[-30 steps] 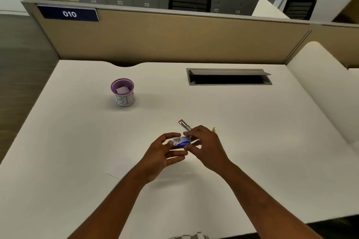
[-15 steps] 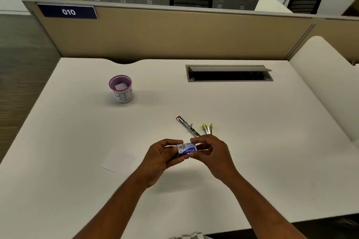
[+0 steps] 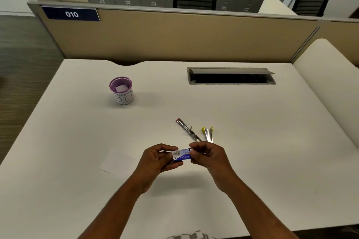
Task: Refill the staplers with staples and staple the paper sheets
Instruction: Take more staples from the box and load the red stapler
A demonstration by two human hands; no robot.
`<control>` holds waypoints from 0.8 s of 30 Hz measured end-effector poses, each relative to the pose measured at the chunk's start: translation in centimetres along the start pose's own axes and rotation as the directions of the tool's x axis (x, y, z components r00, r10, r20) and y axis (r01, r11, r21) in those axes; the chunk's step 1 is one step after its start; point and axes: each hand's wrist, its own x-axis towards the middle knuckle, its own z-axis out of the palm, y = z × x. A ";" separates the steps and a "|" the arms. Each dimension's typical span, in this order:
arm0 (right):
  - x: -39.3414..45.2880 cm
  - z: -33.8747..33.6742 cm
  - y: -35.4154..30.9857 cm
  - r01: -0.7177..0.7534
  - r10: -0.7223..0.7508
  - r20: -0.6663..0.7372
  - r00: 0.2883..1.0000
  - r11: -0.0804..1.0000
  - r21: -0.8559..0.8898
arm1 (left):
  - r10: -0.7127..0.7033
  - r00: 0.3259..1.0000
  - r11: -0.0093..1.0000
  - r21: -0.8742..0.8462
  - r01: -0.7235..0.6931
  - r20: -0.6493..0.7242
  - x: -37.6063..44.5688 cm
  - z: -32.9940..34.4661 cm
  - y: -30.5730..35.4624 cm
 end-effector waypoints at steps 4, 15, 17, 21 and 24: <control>0.1 0.0 -0.3 0.002 -0.002 -0.013 1.000 1.000 0.001 | 0.015 1.000 1.000 0.014 -0.015 -0.024 0.2 0.0 0.0; -0.5 0.7 0.3 0.010 -0.014 -0.023 1.000 0.982 -0.188 | 0.005 1.000 1.000 0.016 -0.005 -0.020 0.3 1.7 -1.3; -0.8 0.7 0.4 0.023 -0.026 -0.015 1.000 0.982 -0.187 | 0.010 0.999 1.000 0.029 -0.009 -0.038 0.4 1.8 -1.7; -1.0 0.3 0.2 0.011 -0.020 -0.057 0.998 0.989 -0.148 | 0.008 0.999 1.000 0.000 -0.008 -0.038 0.4 1.5 -1.8; -0.7 -0.4 -0.2 -0.005 -0.001 -0.096 0.995 0.998 -0.063 | -0.008 0.999 0.999 -0.036 0.007 -0.042 0.4 1.0 -1.5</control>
